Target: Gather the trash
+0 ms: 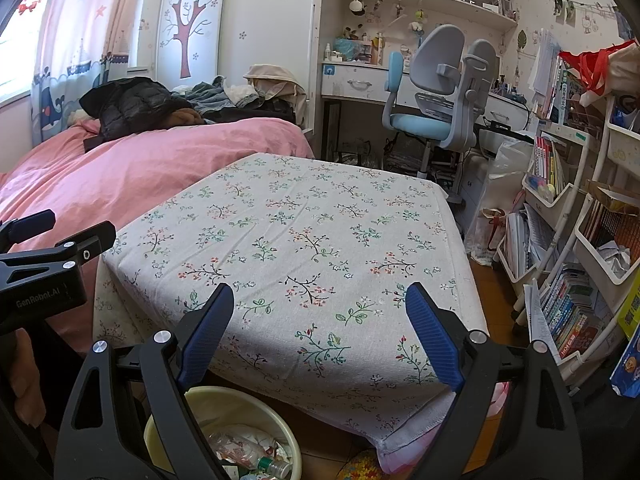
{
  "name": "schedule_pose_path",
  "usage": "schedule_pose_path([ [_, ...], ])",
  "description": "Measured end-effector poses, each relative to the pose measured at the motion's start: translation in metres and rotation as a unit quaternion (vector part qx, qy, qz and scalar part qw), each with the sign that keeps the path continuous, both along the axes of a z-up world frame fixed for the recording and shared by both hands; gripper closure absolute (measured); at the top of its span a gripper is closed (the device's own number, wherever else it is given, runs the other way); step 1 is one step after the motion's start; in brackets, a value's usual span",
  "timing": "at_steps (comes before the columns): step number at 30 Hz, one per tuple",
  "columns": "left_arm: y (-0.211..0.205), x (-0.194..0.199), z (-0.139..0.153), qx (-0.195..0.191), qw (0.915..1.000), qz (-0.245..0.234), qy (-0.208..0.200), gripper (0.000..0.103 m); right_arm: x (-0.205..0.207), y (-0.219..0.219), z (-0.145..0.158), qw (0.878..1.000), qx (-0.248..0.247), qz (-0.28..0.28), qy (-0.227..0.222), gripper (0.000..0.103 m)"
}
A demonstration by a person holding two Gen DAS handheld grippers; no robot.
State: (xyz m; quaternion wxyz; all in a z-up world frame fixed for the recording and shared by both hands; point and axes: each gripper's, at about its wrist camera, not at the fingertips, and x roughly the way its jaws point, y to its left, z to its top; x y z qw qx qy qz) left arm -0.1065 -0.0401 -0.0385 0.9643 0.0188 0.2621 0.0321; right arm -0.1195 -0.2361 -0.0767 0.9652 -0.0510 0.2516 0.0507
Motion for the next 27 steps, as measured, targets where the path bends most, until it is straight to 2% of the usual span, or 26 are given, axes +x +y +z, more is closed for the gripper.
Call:
schedule_pose_path([
  [27,-0.0024,-0.0019,0.0008,0.003,1.0000,0.000,-0.002,0.008,-0.0001,0.0004,0.0004,1.000,-0.002,0.001,0.000,0.018],
])
